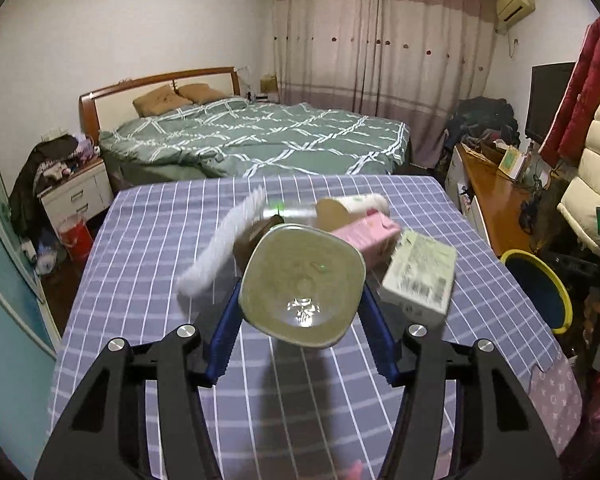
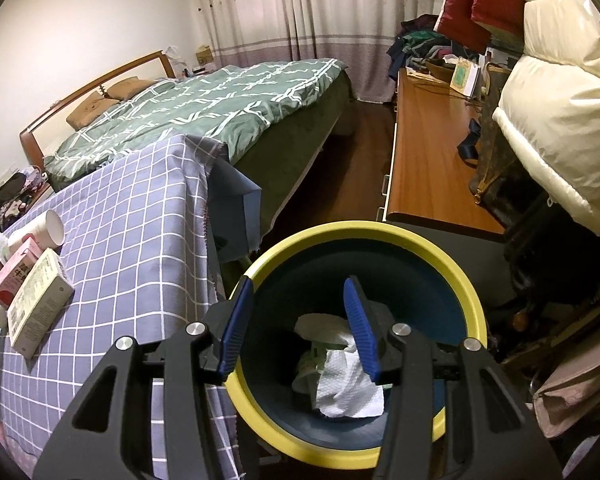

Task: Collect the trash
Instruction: 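Grasp the green-white coconut drink bottle with the left gripper, then carry the bottle with the left gripper and drop it into the bin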

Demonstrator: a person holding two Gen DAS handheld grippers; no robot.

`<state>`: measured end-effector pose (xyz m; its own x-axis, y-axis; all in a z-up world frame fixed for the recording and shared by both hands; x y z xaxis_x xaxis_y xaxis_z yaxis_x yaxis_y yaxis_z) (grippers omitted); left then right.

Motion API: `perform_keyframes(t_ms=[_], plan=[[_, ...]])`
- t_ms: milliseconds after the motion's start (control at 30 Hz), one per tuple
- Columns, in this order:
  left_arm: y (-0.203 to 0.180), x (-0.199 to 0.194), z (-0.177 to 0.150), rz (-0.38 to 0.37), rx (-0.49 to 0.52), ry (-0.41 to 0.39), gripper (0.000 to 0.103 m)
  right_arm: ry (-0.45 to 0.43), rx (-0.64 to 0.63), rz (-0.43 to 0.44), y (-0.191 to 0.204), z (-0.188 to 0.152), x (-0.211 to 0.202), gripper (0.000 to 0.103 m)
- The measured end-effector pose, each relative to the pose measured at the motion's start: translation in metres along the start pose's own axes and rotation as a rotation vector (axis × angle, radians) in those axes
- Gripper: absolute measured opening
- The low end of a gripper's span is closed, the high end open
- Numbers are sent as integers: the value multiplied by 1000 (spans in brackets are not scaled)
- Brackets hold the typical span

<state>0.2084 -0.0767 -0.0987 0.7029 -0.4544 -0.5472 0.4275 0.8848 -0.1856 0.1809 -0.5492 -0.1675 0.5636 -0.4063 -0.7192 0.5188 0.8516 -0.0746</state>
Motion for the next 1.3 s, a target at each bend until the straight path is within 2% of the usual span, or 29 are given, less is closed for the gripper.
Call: perform_keyframes(t_ms=[200, 433, 633, 800, 1000, 1133, 1300], plan=[[8, 20, 24, -29, -6, -12, 56, 3, -6, 2, 1, 0, 0, 45], [13, 37, 32, -33, 11, -2, 54, 7, -8, 3, 1, -2, 1, 45], [3, 25, 39, -65, 22, -16, 54, -17, 1, 24, 0, -1, -10, 45], [-24, 7, 45, -101, 59, -17, 54, -42, 0, 41, -5, -3, -25, 45], [-72, -3, 58, -221, 73, -10, 54, -60, 16, 57, -19, -9, -39, 45], [-124, 6, 64, -310, 137, 15, 54, -73, 41, 48, -38, -11, -46, 45], [-196, 36, 70, -426, 210, 57, 54, -79, 79, 28, -68, -17, -50, 45]])
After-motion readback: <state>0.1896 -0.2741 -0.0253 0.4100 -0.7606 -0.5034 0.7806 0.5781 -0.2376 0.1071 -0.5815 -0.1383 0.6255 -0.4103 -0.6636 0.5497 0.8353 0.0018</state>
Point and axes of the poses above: each gripper's, at about its wrist camera, not at the fingertips, and x roughly the way its jaws point, y to its left, z to its top, the point moved 7 cm from there along x, roughly the way its jaws point, and after that the axes turned 15 degrees about -z, right-handed, at the moved point
